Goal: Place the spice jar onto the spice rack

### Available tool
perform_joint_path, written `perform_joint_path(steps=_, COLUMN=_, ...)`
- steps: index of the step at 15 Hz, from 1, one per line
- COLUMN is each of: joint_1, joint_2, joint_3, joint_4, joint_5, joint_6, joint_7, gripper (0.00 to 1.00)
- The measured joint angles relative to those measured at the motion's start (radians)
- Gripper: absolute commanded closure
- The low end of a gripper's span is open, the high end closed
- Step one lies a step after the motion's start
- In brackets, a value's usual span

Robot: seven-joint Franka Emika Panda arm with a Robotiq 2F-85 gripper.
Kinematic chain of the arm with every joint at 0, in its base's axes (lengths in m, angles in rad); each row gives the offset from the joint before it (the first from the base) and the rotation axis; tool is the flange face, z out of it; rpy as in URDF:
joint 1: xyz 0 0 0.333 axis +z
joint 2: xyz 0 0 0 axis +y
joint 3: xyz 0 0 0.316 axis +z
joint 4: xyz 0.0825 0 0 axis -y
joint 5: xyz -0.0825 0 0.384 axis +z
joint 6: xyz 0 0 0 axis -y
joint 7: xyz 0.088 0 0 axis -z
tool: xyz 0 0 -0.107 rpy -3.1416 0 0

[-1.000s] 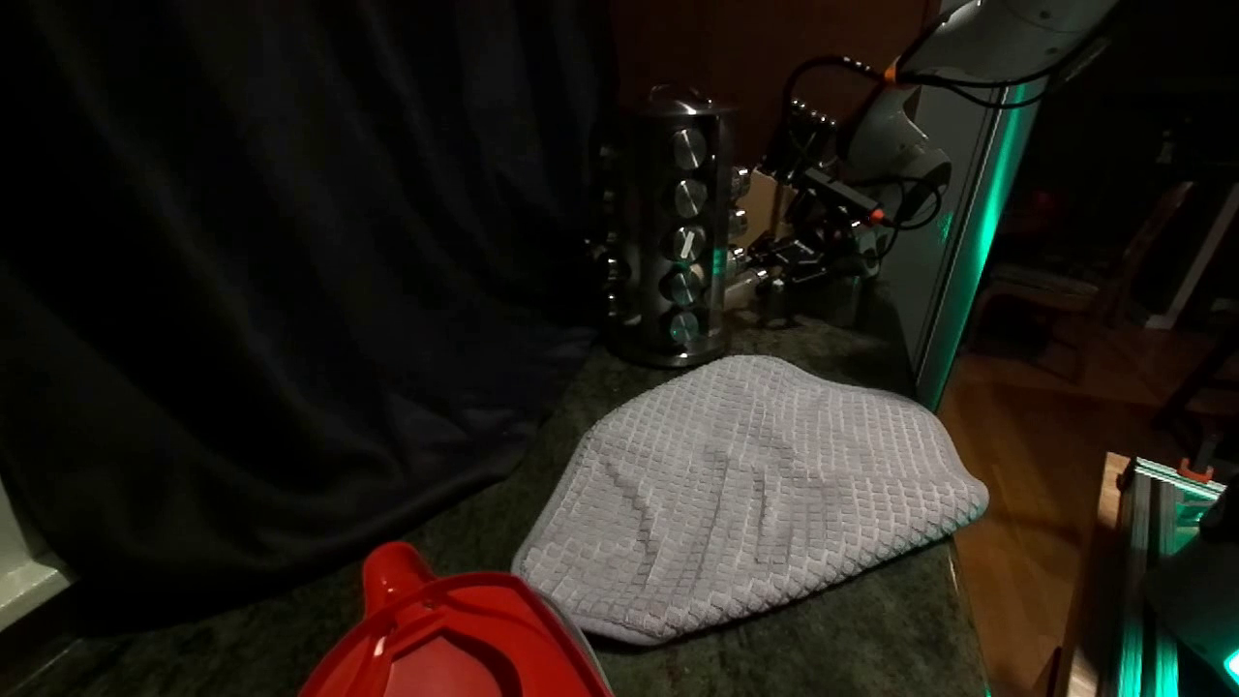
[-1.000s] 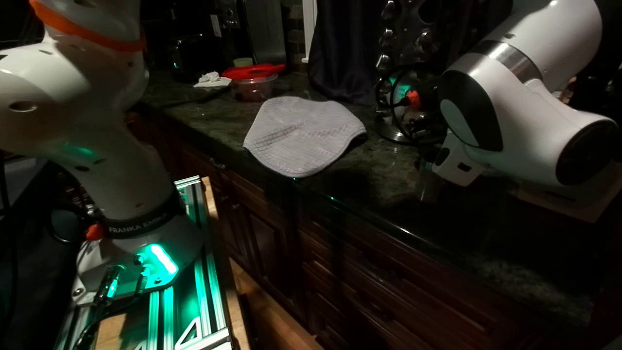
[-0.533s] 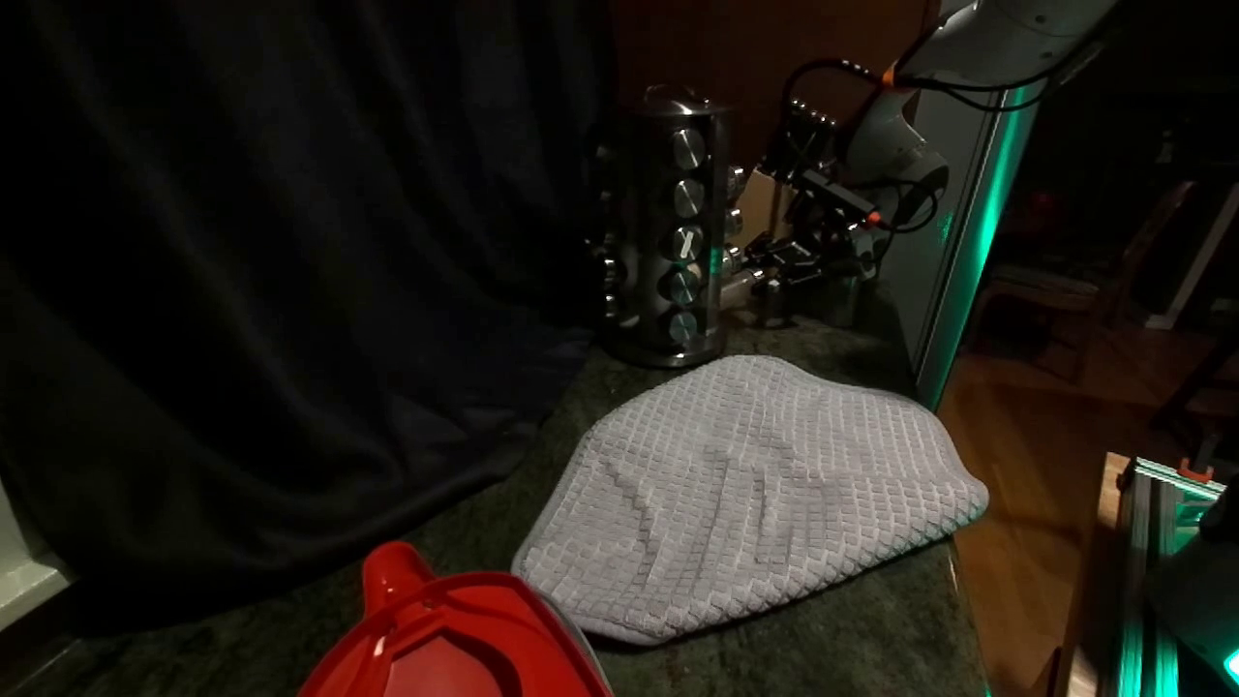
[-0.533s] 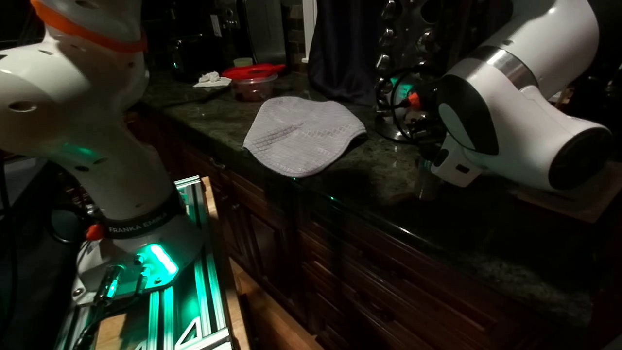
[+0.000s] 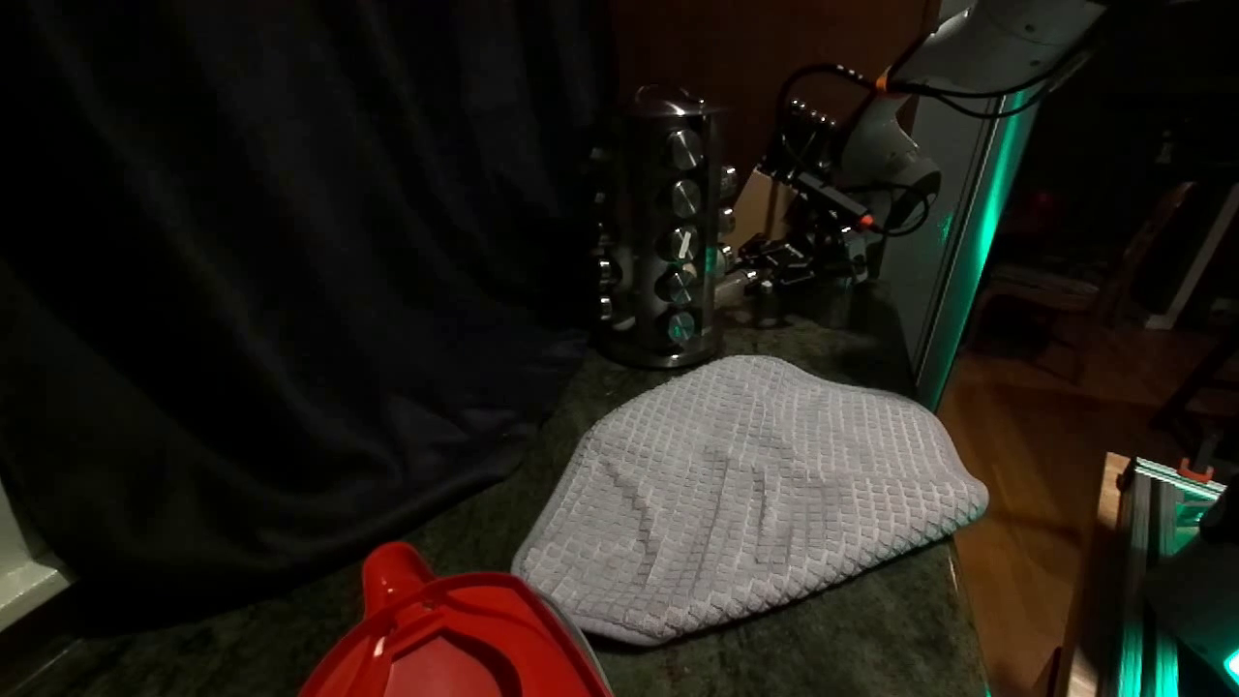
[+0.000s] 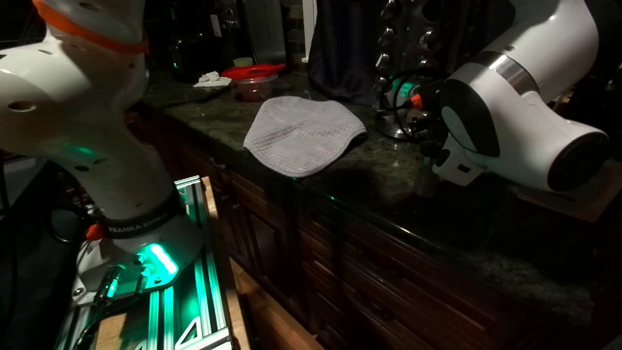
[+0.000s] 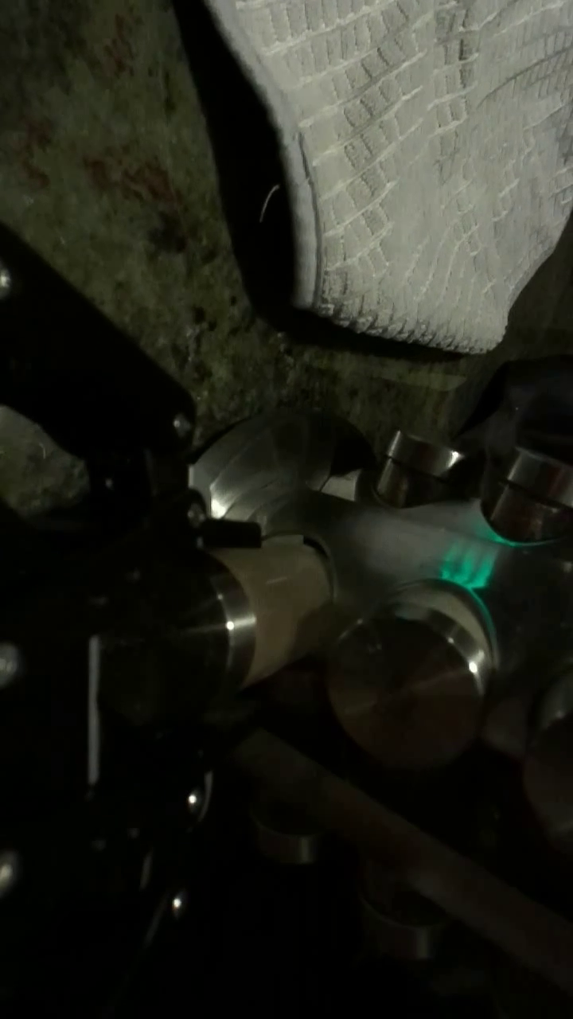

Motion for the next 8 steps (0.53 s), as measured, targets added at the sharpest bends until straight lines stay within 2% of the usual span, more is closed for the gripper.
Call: perform_joint_path(steps=8, joint_1=0.004, joint_2=0.034, joint_3=0.012, joint_4=0.076, joint_5=-0.063, joint_6=-0.021, joint_7=-0.039, gripper=0.76)
